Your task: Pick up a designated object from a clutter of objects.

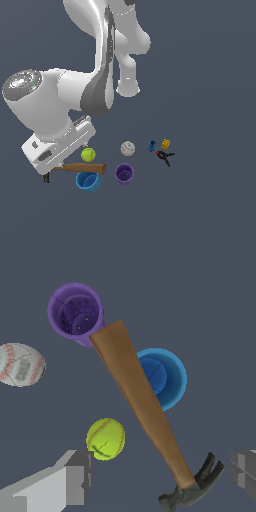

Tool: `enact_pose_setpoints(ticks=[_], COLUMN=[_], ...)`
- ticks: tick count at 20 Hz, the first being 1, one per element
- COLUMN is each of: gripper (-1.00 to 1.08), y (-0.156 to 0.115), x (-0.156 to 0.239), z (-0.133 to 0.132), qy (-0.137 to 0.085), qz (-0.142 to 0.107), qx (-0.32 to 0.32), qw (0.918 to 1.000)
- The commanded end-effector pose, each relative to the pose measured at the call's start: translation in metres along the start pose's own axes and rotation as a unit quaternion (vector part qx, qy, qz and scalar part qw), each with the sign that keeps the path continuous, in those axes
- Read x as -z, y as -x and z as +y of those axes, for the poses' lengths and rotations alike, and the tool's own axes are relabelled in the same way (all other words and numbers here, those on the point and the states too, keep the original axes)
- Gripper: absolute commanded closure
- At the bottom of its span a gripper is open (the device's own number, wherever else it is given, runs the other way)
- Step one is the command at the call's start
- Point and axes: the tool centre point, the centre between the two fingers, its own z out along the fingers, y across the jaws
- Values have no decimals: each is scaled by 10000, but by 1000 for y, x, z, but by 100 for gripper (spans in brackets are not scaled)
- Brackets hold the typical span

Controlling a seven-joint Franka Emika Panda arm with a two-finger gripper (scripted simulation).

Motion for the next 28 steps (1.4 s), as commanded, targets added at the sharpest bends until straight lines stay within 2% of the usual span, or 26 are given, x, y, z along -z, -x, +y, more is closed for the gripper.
enact_pose_setpoints(ticks=[1,15,22,28], gripper=[-92,-92,-92,-92], y=[3,23,28,29], x=[-9,-55,-67,-69], z=[8,43,51,52], qy=[4,32,42,41], qz=[14,74,88,90], qx=[270,1566,1874,1920], qw=[9996,9876,9822,9813])
